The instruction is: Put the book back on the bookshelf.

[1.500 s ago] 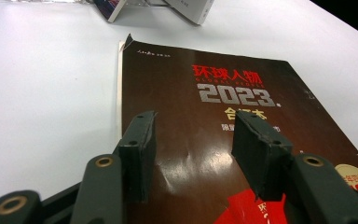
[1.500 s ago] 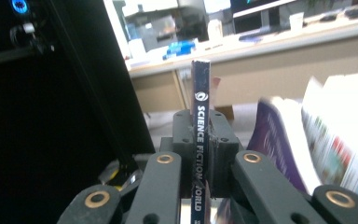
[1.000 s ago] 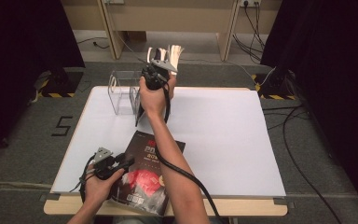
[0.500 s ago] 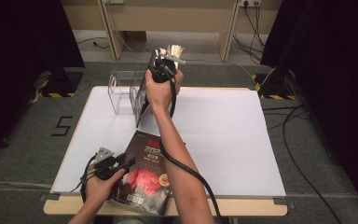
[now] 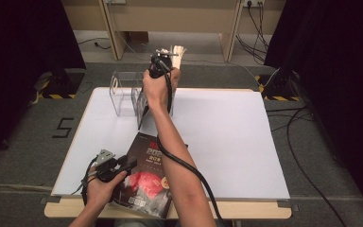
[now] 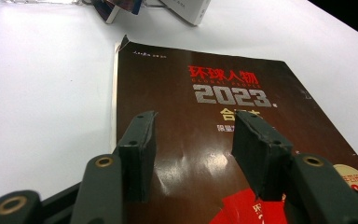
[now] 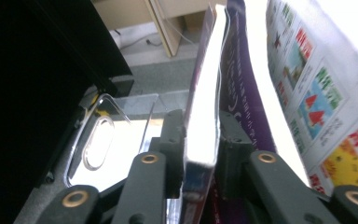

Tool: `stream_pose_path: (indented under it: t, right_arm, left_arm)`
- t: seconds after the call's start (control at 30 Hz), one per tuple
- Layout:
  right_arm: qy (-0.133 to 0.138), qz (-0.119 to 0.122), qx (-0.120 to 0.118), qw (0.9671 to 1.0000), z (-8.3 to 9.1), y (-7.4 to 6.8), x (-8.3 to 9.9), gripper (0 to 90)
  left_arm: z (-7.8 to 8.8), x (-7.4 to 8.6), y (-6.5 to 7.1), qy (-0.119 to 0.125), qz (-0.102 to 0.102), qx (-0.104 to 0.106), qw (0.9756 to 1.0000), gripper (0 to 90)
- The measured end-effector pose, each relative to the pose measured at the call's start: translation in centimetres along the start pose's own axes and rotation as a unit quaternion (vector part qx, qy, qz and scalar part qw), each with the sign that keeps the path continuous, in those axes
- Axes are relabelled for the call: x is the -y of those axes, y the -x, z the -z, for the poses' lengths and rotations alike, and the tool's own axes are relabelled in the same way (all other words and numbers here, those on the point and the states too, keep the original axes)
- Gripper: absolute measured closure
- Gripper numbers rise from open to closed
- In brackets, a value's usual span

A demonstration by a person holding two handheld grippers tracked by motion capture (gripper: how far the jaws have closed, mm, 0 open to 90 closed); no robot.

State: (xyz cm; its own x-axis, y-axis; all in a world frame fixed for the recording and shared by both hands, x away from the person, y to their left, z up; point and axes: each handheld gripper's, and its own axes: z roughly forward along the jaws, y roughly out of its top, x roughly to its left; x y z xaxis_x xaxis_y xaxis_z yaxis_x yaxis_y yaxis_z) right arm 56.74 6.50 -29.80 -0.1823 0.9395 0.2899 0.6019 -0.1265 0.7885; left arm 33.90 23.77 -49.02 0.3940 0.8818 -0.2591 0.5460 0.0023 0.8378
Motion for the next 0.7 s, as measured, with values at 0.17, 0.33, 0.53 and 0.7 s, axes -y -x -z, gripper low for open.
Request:
stream_pose_path:
  t: [0.17,0.33,0.53,0.7]
  right_arm:
    - [0.003,0.008,0.004,1.0000,-0.1,0.3,0.0,83.3]
    - [0.005,0.011,-0.008,0.9999,0.1,0.5,0.2,84.0]
    - [0.026,0.013,-0.027,0.9992,0.4,0.7,0.6,84.3]
    - [0.060,0.018,-0.035,0.9974,1.3,0.3,0.3,84.4]
  left_arm:
    - [0.0,0.0,0.0,-0.001,0.000,0.000,1.0000,48.7]
    - [0.0,0.0,0.1,-0.001,-0.001,0.000,1.0000,48.8]
    - [-0.1,0.1,0.0,-0.001,-0.001,0.000,1.0000,48.8]
    - [0.0,0.1,-0.1,0.000,0.000,0.000,1.0000,48.8]
